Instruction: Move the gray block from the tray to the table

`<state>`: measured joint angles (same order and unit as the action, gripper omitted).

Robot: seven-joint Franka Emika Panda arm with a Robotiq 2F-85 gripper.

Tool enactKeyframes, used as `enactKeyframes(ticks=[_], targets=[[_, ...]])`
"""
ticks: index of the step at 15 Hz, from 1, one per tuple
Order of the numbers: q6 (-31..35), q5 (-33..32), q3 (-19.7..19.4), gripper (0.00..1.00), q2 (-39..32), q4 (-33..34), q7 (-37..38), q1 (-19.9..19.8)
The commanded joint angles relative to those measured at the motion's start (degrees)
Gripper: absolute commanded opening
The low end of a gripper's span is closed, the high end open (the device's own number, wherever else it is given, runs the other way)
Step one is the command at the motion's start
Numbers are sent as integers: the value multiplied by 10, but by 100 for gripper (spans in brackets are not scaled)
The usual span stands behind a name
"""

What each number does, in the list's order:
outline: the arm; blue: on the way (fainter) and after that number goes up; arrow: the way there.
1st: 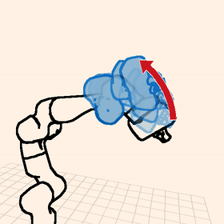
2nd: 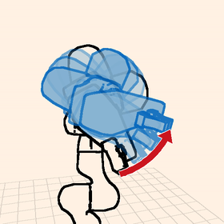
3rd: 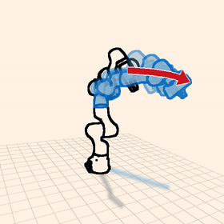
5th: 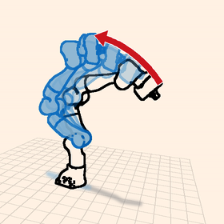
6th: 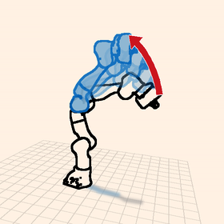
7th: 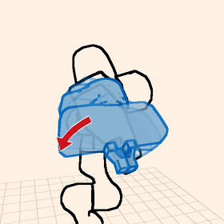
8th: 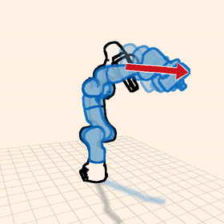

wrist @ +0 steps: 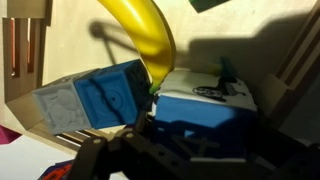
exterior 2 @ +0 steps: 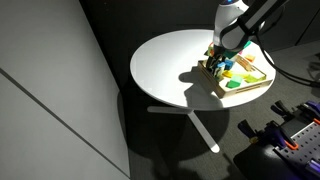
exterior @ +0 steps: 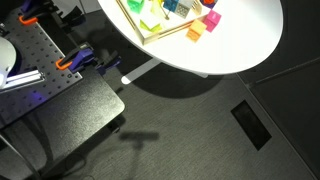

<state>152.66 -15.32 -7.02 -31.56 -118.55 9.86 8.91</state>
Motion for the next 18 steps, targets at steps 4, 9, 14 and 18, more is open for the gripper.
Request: enactKeyframes(ticks=[4,9,14,18], targets=[[-10,4,-6,66,-33,31,11,2],[-22,13,-2,31,-12,27,2,-9],[-59,28,7,1,31,14,-12,-25],[-92,40,16,1,81,5,-16,-34]])
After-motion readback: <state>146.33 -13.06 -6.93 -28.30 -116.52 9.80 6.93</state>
